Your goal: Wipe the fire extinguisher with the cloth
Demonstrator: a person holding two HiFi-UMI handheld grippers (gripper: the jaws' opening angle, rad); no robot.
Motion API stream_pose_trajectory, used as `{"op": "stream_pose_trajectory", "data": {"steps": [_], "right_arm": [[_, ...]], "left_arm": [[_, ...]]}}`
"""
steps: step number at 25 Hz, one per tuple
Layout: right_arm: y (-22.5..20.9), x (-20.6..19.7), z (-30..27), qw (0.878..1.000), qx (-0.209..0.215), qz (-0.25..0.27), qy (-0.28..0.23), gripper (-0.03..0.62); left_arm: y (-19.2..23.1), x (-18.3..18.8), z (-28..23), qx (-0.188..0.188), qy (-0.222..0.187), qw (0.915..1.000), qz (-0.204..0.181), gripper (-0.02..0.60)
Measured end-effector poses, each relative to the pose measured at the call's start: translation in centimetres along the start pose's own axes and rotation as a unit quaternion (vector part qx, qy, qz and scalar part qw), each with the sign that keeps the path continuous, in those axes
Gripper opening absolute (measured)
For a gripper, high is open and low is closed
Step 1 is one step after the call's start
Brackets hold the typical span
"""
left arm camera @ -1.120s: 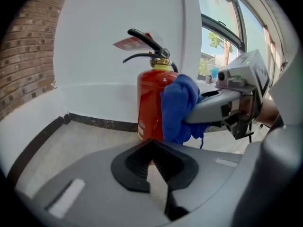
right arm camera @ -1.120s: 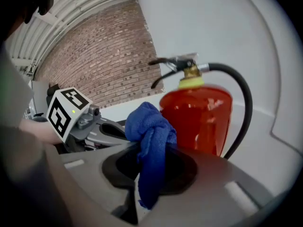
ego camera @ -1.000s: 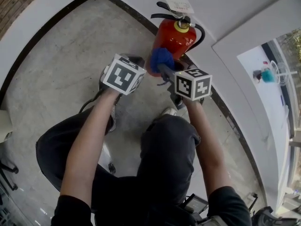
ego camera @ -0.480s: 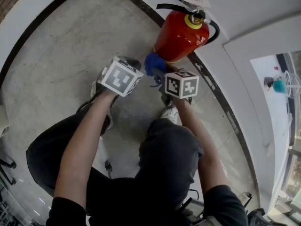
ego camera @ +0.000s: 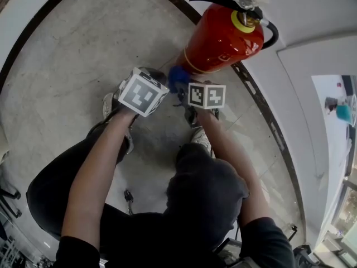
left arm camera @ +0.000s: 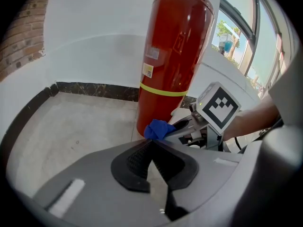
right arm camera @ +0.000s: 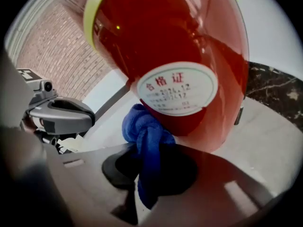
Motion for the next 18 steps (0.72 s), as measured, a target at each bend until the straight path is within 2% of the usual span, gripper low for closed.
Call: {"op": "stream_pose_trajectory", "data": {"steps": [5,8,9,10,11,12,15,18], "right_arm": [[-0.9,-0.8,-0.5,1.000,-0.015,-0.006,0.015,0.069],[0.6,0.0,0.2,1.000,-0.005,0.028,0.006,0.069],[1.5,0.5,0.5,0.999,0.002,0.044,0.000,0.069],[2.4,1.1,1.0,0.998,0.009,0.060,-0.006,0.069],[3.4,1.7,1.4,0.997,0.016,0.074,-0.013,0.069],[4.4,2.3,2.0,0.996,0.023,0.086,-0.019,0.069],[7.1,4.3,3.9,0.991,0.031,0.128,-0.033,0.069],[9.9,6.1,5.9,0.982,0.036,0.178,-0.042,0.069]], "left_arm": [[-0.3,-1.2,-0.2,-0.009,0.018,0.9998,-0.002,0.005],[-0.4,-0.9,0.2,-0.017,0.003,0.9998,0.011,0.006],[-0.4,-0.6,0.3,-0.025,-0.007,0.9995,0.017,0.038],[-0.4,0.0,0.7,-0.035,-0.020,0.9989,0.026,0.110],[-0.5,0.7,1.1,-0.045,-0.035,0.9977,0.036,0.211],[-0.5,1.6,1.6,-0.052,-0.052,0.9962,0.047,0.274],[-0.2,4.3,3.3,-0.060,-0.090,0.9915,0.073,0.288],[-0.5,6.6,5.5,-0.069,-0.119,0.9879,0.072,0.288]]}}
Point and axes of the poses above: the fingertips, and each gripper's own axes: z backward along the fingers, y to its left, x out of its top, the point moved 1 cm from there along z, backward along the fingers, and after that the axes turned 14 degrees about x, right-handed, at the moved point
